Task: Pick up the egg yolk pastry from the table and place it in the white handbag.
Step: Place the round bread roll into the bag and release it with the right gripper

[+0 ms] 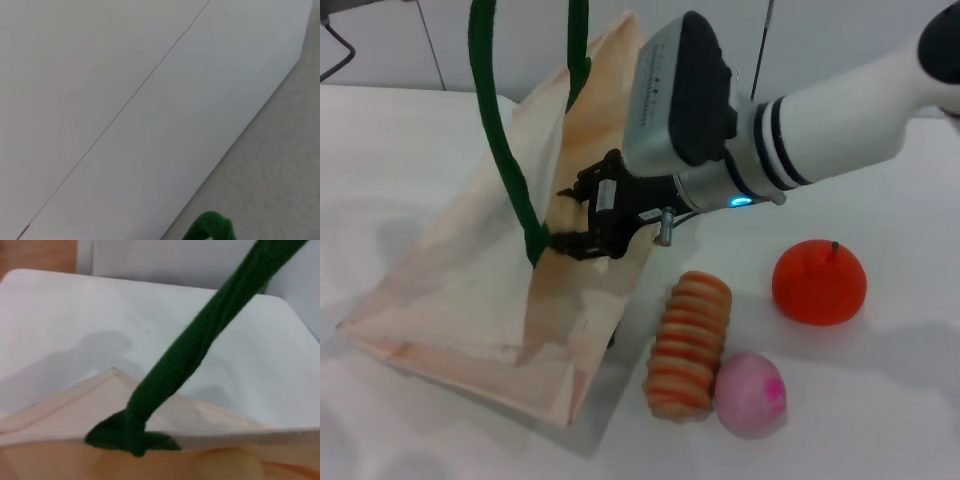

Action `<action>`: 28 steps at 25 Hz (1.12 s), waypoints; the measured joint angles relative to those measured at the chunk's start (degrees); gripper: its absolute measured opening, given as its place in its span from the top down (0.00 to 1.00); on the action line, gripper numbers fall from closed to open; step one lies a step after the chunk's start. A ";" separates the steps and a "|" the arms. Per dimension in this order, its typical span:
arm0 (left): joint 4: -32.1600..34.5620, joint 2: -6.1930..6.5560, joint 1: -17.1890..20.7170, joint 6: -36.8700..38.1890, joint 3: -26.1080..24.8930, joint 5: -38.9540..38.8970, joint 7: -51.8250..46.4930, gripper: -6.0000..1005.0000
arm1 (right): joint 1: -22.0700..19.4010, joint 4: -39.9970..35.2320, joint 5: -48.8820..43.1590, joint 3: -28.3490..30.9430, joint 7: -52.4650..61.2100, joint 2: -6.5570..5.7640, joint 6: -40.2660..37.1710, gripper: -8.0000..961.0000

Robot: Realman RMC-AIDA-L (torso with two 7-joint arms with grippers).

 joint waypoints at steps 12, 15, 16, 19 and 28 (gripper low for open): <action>0.00 -0.03 0.70 -0.70 0.00 -0.04 -0.03 0.85 | -0.04 -0.68 0.51 -3.95 1.21 0.02 -6.96 0.45; 0.00 0.00 1.35 -0.85 0.00 -0.04 -0.01 0.85 | -0.73 -1.67 0.32 -3.76 3.06 -0.36 -4.98 0.41; 0.00 0.02 1.64 -0.95 0.00 -0.04 0.00 0.85 | -1.04 -2.23 0.15 -3.59 3.33 -0.54 -4.14 0.39; -0.03 0.14 2.23 -1.48 0.00 -0.10 -0.03 0.85 | -1.60 -3.17 -0.20 -3.00 3.56 -0.81 -3.00 0.34; -0.24 0.19 4.33 -3.92 0.00 -1.63 0.18 0.84 | -7.09 -7.76 -11.84 10.07 10.15 -1.56 -3.23 0.10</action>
